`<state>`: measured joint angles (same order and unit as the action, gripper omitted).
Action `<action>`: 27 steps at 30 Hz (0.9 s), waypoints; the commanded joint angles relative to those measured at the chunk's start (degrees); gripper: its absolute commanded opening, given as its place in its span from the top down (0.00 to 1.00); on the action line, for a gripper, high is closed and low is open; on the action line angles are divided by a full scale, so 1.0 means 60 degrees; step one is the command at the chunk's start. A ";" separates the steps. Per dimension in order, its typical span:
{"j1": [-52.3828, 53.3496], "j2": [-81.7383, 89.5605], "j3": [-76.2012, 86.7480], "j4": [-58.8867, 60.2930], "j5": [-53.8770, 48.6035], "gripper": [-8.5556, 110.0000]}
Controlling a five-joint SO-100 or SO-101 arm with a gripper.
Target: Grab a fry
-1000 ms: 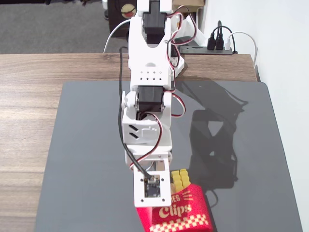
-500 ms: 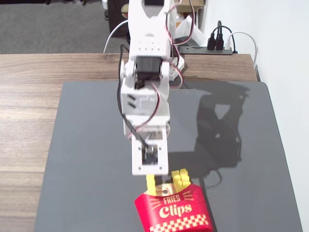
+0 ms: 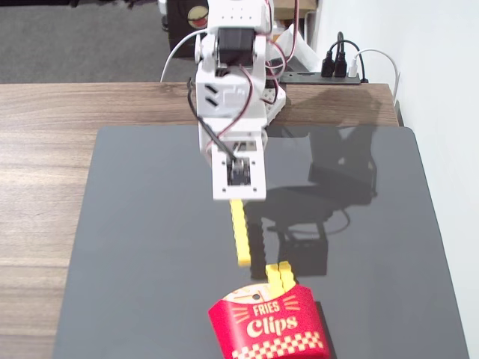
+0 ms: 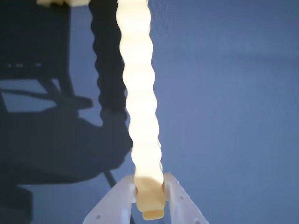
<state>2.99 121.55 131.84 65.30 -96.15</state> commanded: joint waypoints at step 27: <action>0.1479 0.3428 0.0132 0.1685 -0.0469 0.92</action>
<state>10.02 139.83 133.15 74.88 -99.05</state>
